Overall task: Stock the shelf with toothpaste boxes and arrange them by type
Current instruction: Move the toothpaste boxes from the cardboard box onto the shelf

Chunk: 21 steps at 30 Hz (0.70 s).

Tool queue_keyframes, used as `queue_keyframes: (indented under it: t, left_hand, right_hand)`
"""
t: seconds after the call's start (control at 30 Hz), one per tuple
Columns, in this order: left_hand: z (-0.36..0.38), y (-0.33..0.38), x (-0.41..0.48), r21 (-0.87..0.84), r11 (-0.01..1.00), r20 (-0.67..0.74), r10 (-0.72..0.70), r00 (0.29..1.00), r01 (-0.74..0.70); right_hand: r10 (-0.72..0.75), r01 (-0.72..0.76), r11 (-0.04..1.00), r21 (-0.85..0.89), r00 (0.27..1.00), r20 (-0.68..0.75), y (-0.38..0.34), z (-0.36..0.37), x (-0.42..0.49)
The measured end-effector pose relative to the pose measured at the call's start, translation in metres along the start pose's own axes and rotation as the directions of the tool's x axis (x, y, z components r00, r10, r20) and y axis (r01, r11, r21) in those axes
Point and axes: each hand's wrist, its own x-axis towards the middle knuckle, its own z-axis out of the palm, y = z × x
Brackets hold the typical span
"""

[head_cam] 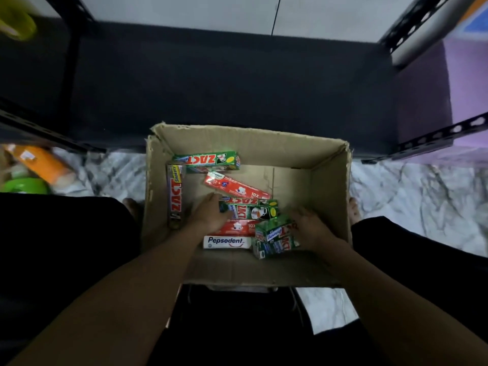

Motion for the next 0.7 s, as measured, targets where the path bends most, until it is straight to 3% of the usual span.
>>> queue_keyframes:
  t: [0.17,0.37,0.47,0.53,0.7]
  left_hand:
    - [0.004,0.000,0.012,-0.067,0.997,0.047,-0.039,0.998,0.042]
    - [-0.001,-0.011,0.019,0.078,0.996,0.008,-0.038,0.999,0.037]
    - [-0.008,-0.011,0.019,0.140,0.990,0.060,-0.035,0.998,0.026]
    - [-0.011,-0.008,0.016,0.164,0.986,0.101,-0.006,0.995,-0.011]
    - [-0.008,-0.006,0.002,-0.059,0.997,0.226,-0.032,0.974,0.046]
  right_hand:
    - [-0.018,0.020,1.000,-0.017,0.993,0.114,0.006,0.003,0.005]
    - [-0.015,0.012,0.995,0.101,1.000,0.025,0.007,0.006,0.004]
    - [-0.021,0.034,0.968,0.247,0.998,-0.052,0.003,-0.004,0.005]
    - [-0.030,0.035,0.962,0.270,0.999,-0.024,0.002,-0.006,0.009]
    - [-0.005,-0.032,0.932,0.360,0.995,0.101,0.007,0.007,0.010]
